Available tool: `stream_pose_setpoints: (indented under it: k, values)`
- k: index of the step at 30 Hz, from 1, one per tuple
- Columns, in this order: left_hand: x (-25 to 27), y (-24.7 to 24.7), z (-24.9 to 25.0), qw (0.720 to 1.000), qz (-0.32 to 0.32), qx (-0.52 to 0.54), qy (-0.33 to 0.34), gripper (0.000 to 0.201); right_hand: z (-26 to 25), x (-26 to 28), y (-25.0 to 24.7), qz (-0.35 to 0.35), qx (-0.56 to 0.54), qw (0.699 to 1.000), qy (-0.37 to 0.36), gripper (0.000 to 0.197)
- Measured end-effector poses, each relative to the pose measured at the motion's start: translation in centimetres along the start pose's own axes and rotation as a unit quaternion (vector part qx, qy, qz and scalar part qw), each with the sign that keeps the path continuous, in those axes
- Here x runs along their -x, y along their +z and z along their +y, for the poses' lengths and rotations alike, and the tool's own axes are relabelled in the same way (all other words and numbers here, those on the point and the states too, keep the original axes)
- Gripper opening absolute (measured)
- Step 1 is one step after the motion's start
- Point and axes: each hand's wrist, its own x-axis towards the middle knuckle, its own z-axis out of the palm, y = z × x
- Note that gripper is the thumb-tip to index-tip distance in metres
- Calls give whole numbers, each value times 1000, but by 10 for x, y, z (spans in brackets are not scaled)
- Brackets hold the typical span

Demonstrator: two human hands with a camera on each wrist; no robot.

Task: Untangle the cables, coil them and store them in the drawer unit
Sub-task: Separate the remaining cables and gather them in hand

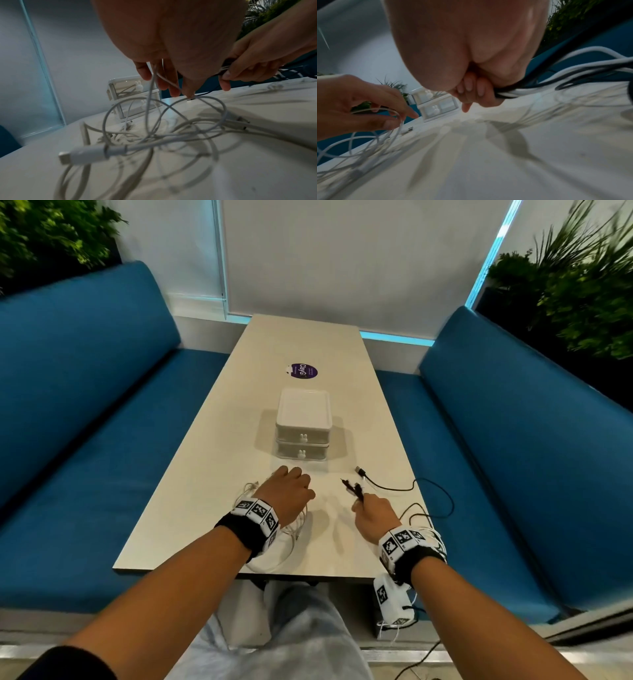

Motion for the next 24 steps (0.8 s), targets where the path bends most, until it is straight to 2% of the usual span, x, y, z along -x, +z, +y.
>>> stream_pose_setpoints:
  k: [4,7,11,16,20,24]
  values:
    - [2,-10,-3,999,10,-33,-34,22,-9,3,4,8,-56,998,-30,30]
    - [6,-17,-7,996,36,0,-84,15,-13,4,3,25,-87,995,-37,27]
    - [9,-19,-9,986,52,65,-142,29,-21,4,0,24,-117,992,-37,27]
    - [10,-22,9,981,83,112,-133,24,-38,3,-1,62,-188,980,-27,31]
    - [7,-22,26,981,96,115,-124,25,-51,0,-2,51,-284,957,-9,47]
    - [2,-13,38,980,93,157,-82,33,-54,1,-5,41,-331,943,-19,30]
